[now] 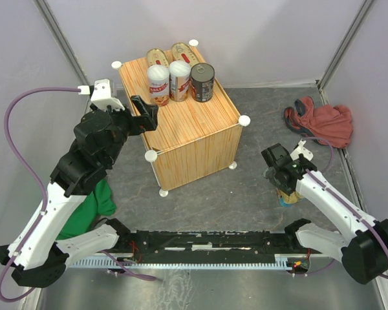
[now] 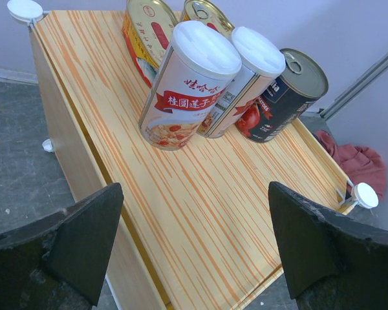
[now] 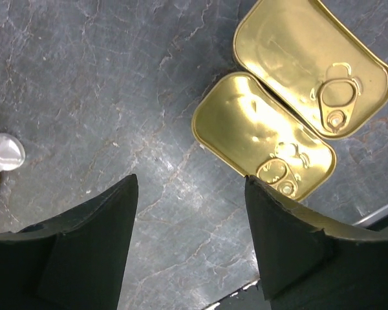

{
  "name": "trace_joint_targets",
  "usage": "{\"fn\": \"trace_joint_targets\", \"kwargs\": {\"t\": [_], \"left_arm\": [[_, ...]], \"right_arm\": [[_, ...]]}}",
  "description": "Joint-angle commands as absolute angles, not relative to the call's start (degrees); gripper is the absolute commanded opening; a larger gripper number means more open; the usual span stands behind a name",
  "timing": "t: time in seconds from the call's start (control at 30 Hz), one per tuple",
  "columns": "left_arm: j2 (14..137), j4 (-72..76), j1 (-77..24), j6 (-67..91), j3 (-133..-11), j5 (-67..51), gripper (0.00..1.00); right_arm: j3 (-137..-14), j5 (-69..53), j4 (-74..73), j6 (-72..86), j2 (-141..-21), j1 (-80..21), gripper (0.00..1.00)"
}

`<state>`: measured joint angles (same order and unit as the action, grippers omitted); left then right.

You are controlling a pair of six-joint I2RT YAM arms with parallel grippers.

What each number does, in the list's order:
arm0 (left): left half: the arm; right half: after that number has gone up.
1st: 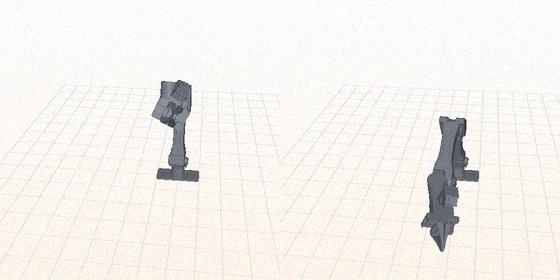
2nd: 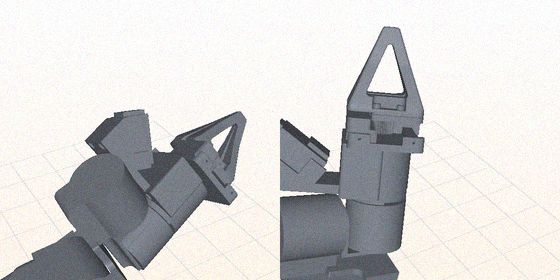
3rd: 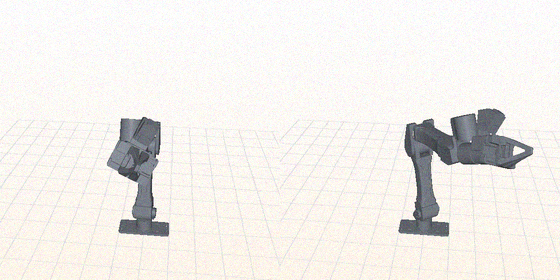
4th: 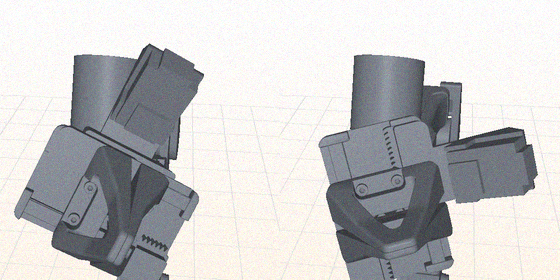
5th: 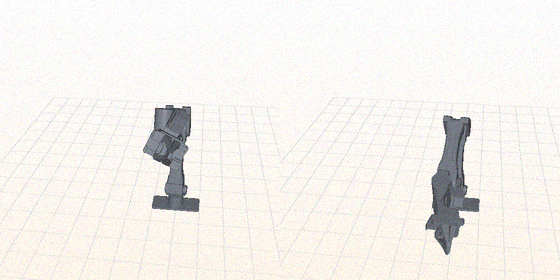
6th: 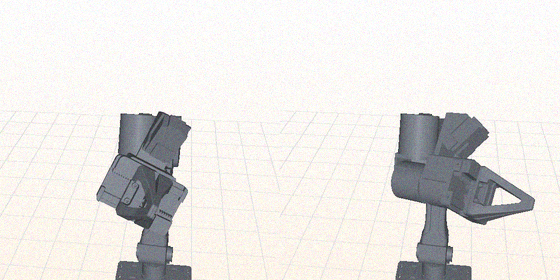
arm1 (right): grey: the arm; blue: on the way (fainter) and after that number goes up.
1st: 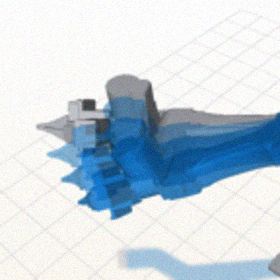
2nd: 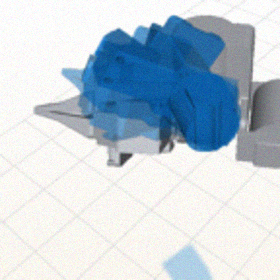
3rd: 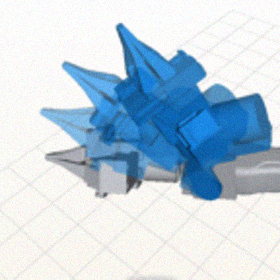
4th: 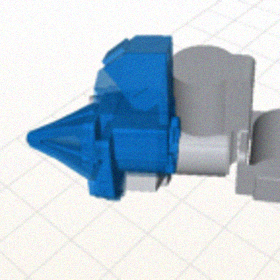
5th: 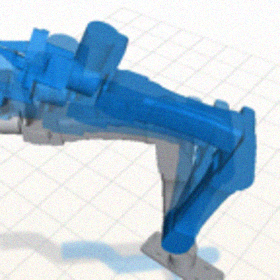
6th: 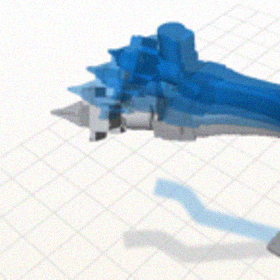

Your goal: Place and organize the canned foods onto the counter

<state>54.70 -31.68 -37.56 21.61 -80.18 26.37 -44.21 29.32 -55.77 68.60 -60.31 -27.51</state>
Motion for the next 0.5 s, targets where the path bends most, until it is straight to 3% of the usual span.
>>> {"fn": "trace_joint_targets", "kwargs": {"t": [0.0,0.47], "left_arm": [[54.13,-31.39,-37.13,23.75,-80.60,26.74,0.99],[54.64,-31.37,-37.18,22.61,-80.07,28.57,0.99]], "right_arm": [[-44.11,27.74,-50.30,64.28,-62.21,-23.83,0.74],[-43.79,21.72,-43.09,58.76,-69.40,-16.96,0.62]]}}
